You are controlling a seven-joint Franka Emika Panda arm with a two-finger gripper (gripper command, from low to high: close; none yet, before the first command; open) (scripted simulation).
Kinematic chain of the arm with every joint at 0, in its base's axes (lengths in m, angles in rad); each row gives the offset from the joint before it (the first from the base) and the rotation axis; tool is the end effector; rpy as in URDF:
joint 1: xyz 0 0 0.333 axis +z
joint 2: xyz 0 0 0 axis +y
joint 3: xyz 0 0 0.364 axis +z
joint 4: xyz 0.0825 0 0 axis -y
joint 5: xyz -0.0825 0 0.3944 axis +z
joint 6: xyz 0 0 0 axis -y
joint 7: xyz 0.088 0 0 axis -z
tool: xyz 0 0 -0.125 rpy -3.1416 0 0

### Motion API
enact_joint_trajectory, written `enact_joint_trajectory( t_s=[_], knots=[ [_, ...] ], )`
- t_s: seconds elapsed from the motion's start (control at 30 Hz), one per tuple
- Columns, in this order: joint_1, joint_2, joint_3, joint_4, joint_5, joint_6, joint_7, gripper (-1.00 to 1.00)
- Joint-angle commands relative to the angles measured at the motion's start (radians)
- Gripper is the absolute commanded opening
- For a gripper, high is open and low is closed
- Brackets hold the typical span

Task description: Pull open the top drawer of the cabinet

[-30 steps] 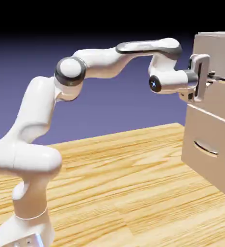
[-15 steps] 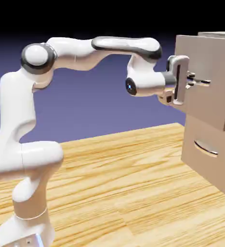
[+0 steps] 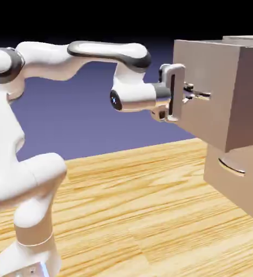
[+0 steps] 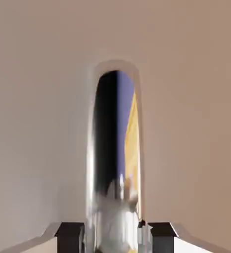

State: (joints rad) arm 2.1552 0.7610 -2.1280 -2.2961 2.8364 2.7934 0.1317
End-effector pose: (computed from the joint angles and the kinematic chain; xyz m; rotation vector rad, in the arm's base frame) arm 0.4600 0.0890 0.5560 -0.6144 1.4819 -0.6133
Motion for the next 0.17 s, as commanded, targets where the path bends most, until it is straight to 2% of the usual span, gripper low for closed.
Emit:
enact_joint_trajectory(
  t_s=[0.0,0.03,0.07,0.13],
  knots=[
    [0.036,0.019,-0.027,-0.028,-0.008,0.003,0.01,-1.0],
    [0.062,0.033,-0.046,-0.048,-0.015,0.005,0.017,-1.0],
    [0.062,0.033,-0.046,-0.048,-0.015,0.005,0.017,1.0],
    [0.098,0.054,-0.071,-0.075,-0.024,0.011,0.026,1.0]
  ],
)
